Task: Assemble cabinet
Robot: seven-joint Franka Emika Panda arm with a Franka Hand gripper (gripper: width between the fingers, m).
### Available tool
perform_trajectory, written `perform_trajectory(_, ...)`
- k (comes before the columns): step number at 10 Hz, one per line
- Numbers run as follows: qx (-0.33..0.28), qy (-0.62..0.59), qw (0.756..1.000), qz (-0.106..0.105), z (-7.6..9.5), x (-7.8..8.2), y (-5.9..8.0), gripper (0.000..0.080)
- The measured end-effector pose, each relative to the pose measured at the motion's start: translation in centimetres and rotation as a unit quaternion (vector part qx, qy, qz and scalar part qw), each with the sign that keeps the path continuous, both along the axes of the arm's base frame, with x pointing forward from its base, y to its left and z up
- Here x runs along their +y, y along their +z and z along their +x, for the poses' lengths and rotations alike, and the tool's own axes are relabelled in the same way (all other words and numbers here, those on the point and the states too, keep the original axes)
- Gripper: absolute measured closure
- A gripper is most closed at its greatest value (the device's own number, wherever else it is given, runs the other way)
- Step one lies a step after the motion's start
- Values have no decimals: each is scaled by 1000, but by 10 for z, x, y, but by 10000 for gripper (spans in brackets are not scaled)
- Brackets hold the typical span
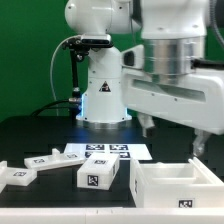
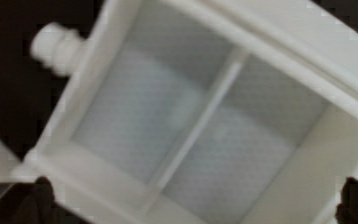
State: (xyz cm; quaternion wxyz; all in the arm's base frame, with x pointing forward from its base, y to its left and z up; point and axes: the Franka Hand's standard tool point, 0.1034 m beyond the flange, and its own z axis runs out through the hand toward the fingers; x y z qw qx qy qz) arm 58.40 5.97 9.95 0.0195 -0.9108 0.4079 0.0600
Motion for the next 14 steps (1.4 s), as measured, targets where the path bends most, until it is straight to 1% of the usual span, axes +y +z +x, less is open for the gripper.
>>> perform_trajectory(1,-5,25,1000,0,-1,-3,-1,3)
perform_trajectory(3,-10,87,996,6,-1,-2,-2,3)
perform_trajectory(5,-15,156,988,12,-3,-4,-2,3)
perform_trajectory(6,-22,230,973,16,-12,-9,-3,3)
perform_trajectory(7,-22,286,958,18,-25,-18,-1,3)
perform_trajectory(8,-24,320,947,22,-31,-33,4,3)
perform_trajectory(9,-27,340,940,23,-32,-44,6,3)
perform_trajectory(11,-27,357,934,26,-33,-40,4,3)
perform_trajectory(13,-27,358,933,26,-34,-42,3,3)
perform_trajectory(14,-40,414,909,24,-44,-57,-1,3)
